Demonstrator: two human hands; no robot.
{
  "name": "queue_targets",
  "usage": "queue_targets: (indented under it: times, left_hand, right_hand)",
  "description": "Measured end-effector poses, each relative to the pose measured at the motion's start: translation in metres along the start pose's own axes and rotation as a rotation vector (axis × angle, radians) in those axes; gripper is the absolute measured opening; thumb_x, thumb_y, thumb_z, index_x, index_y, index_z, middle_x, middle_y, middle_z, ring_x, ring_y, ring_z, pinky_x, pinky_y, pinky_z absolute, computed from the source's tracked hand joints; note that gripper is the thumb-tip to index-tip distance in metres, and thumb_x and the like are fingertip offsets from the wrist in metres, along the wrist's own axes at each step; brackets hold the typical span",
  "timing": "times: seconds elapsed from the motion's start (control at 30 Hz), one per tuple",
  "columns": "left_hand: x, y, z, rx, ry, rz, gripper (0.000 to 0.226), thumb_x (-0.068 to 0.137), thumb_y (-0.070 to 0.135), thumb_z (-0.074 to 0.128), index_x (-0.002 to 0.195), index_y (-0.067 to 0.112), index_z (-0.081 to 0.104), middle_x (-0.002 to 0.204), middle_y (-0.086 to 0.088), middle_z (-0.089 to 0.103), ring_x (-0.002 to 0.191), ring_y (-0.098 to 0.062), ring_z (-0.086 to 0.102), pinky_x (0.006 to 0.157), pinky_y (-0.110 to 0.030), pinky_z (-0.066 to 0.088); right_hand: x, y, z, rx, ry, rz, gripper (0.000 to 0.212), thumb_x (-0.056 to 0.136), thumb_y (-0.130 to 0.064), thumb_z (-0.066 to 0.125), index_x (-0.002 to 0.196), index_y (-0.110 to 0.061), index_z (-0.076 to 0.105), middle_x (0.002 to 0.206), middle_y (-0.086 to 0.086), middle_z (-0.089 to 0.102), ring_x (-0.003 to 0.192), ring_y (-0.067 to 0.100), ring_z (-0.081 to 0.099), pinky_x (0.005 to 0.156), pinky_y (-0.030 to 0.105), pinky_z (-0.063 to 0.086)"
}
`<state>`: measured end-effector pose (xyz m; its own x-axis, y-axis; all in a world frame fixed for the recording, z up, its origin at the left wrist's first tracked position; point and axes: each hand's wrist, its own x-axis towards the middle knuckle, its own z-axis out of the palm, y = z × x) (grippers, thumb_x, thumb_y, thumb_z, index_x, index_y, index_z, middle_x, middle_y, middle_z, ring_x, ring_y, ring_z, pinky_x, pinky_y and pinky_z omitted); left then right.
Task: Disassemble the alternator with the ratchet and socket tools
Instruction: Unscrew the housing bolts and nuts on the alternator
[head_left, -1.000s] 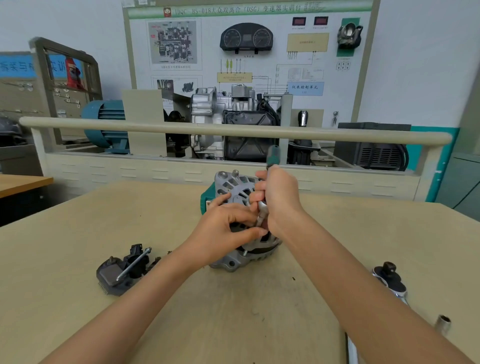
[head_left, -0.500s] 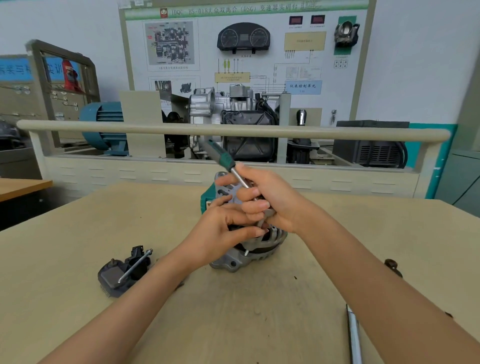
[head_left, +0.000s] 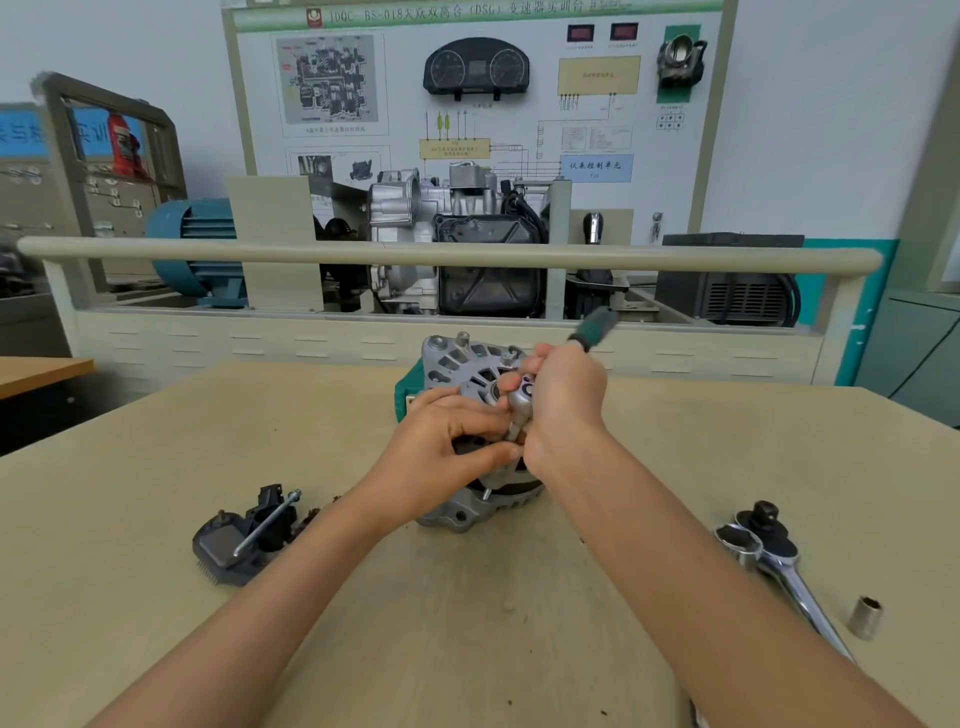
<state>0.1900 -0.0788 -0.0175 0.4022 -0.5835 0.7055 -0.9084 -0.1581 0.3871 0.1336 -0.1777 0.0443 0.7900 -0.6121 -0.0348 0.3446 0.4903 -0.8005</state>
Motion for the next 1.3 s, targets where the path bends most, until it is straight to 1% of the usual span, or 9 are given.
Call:
queue_targets:
  times: [0.23, 0.37, 0.43, 0.53, 0.73, 0.83, 1.0, 1.13, 1.3]
  left_hand:
    - [0.002, 0.002, -0.001, -0.021, -0.026, -0.031, 0.007, 0.079, 0.022, 0.072, 0.082, 0.016, 0.074, 0.089, 0.017, 0.066, 0.1, 0.006, 0.049, 0.106, -0.031, 0.025]
    - [0.002, 0.002, -0.004, -0.141, -0.022, 0.035, 0.015, 0.078, 0.007, 0.072, 0.092, 0.012, 0.075, 0.101, 0.036, 0.05, 0.103, 0.03, 0.037, 0.091, 0.001, 0.026]
    - [0.003, 0.001, -0.006, -0.167, -0.031, 0.038, 0.02, 0.077, 0.005, 0.072, 0.096, 0.009, 0.074, 0.103, 0.041, 0.049, 0.107, 0.031, 0.034, 0.09, 0.005, 0.024]
    - [0.003, -0.001, -0.005, -0.191, -0.039, 0.03, 0.024, 0.076, 0.009, 0.073, 0.1, 0.011, 0.072, 0.097, 0.049, 0.052, 0.108, 0.028, 0.037, 0.092, 0.002, 0.026]
    - [0.001, 0.004, -0.002, -0.195, 0.013, -0.009, 0.023, 0.069, 0.029, 0.07, 0.092, 0.028, 0.072, 0.086, 0.022, 0.068, 0.096, 0.003, 0.055, 0.103, -0.035, 0.035]
    - [0.001, 0.001, 0.0, -0.151, 0.005, -0.003, 0.013, 0.072, 0.018, 0.074, 0.079, 0.029, 0.074, 0.077, 0.029, 0.065, 0.086, 0.008, 0.057, 0.107, -0.029, 0.026]
    - [0.0, 0.0, 0.0, -0.083, 0.014, -0.028, 0.018, 0.074, 0.014, 0.074, 0.092, 0.017, 0.075, 0.091, 0.022, 0.065, 0.093, 0.012, 0.056, 0.109, -0.019, 0.018]
    - [0.001, 0.003, 0.0, -0.085, 0.01, -0.021, 0.013, 0.072, 0.018, 0.076, 0.084, 0.023, 0.074, 0.086, 0.024, 0.064, 0.09, 0.012, 0.054, 0.106, -0.033, 0.027]
    - [0.002, 0.001, 0.0, -0.069, 0.012, -0.041, 0.014, 0.074, 0.02, 0.077, 0.078, 0.033, 0.073, 0.081, 0.031, 0.062, 0.095, 0.017, 0.044, 0.101, -0.035, 0.03]
  right_hand:
    - [0.003, -0.016, 0.001, -0.385, -0.442, 0.165, 0.032, 0.1, -0.024, 0.031, 0.075, -0.01, 0.047, 0.035, -0.009, 0.033, 0.024, 0.007, 0.028, 0.033, 0.011, 0.023]
    - [0.012, -0.029, 0.003, -0.627, -0.854, 0.394, 0.038, 0.098, -0.028, 0.032, 0.075, -0.007, 0.054, 0.038, -0.009, 0.027, 0.025, 0.005, 0.024, 0.03, 0.013, 0.022]
    - [0.014, -0.03, 0.004, -0.612, -0.928, 0.469, 0.039, 0.097, -0.027, 0.033, 0.076, -0.006, 0.057, 0.039, -0.008, 0.027, 0.025, 0.005, 0.024, 0.03, 0.014, 0.02]
    - [0.015, -0.027, 0.001, -0.529, -0.931, 0.483, 0.035, 0.096, -0.028, 0.034, 0.077, -0.006, 0.054, 0.038, -0.009, 0.028, 0.024, 0.004, 0.025, 0.029, 0.014, 0.019]
    - [0.008, -0.018, -0.006, -0.344, -0.787, 0.316, 0.036, 0.1, -0.03, 0.032, 0.076, -0.01, 0.049, 0.036, -0.011, 0.029, 0.024, 0.003, 0.025, 0.028, 0.013, 0.021]
    - [0.0, -0.006, -0.006, -0.163, -0.496, 0.127, 0.033, 0.1, -0.027, 0.035, 0.074, -0.012, 0.047, 0.037, -0.009, 0.033, 0.025, 0.005, 0.028, 0.031, 0.015, 0.024]
    - [-0.004, 0.015, -0.004, 0.205, -0.005, -0.144, 0.036, 0.103, -0.028, 0.026, 0.07, -0.015, 0.037, 0.048, -0.004, 0.041, 0.031, 0.009, 0.037, 0.041, 0.02, 0.031]
    - [0.001, 0.0, -0.006, 0.101, -0.159, 0.077, 0.034, 0.1, -0.028, 0.029, 0.067, -0.018, 0.035, 0.035, -0.01, 0.036, 0.027, 0.009, 0.033, 0.038, 0.014, 0.027]
    - [0.008, -0.016, -0.008, -0.264, -0.592, 0.258, 0.037, 0.1, -0.031, 0.03, 0.066, -0.016, 0.037, 0.036, -0.011, 0.03, 0.025, 0.006, 0.026, 0.032, 0.012, 0.023]
